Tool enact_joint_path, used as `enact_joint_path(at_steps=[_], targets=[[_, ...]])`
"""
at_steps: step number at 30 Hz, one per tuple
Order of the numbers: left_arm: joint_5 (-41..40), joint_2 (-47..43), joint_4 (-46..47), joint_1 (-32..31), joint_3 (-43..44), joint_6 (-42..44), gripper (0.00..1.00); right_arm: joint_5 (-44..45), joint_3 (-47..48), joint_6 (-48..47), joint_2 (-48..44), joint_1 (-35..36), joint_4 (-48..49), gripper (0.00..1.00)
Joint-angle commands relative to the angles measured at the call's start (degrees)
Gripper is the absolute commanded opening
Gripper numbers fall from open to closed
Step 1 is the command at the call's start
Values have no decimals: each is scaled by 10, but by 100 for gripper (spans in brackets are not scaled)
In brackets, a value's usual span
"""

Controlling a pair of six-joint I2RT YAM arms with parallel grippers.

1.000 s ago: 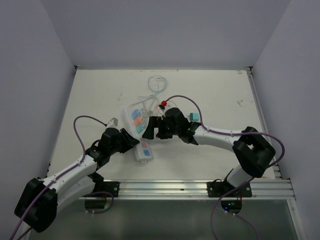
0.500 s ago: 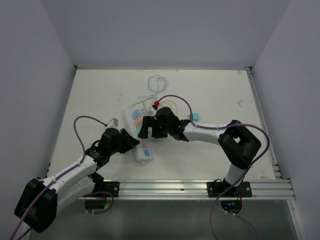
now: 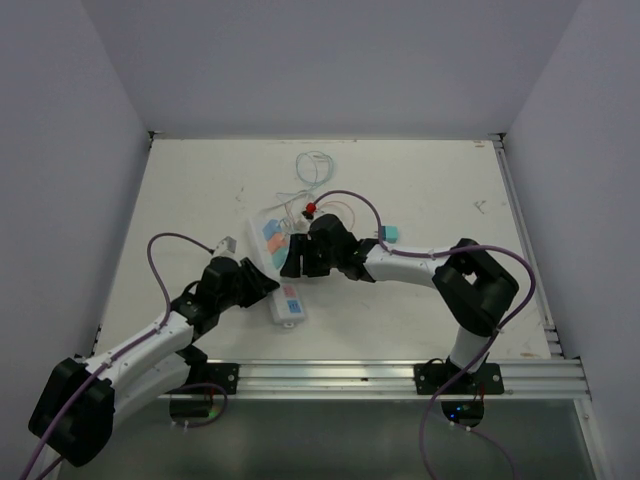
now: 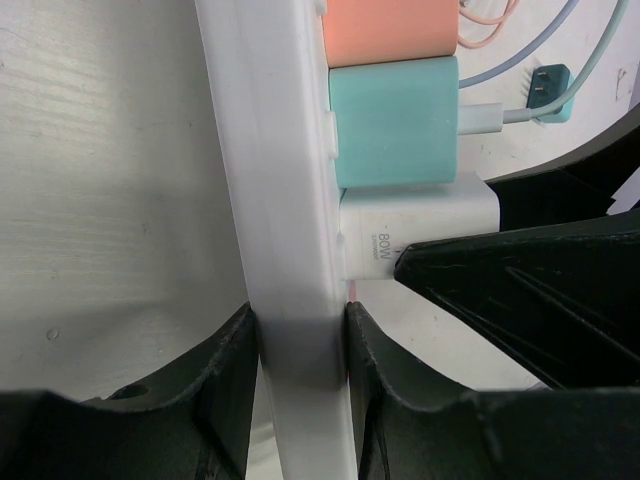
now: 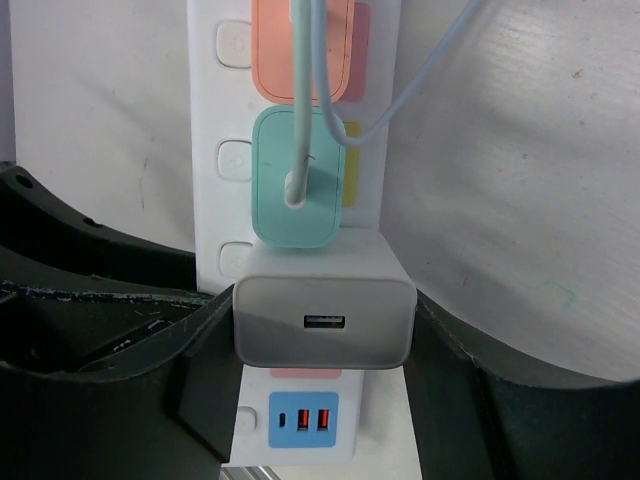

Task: Pull the plug off the socket

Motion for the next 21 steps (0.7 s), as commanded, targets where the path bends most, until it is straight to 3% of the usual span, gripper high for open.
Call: enact_joint_path(at_steps=[1, 4, 21], targets=[[-22, -4, -50, 0, -15, 17, 0, 7, 11, -9, -9, 3, 13, 14], [-39, -14, -67, 0, -15, 12, 0, 9, 3, -9, -17, 2, 10, 0], [-121, -51, -164, 0, -18, -48, 0, -3, -90, 15, -104, -28, 98, 0]])
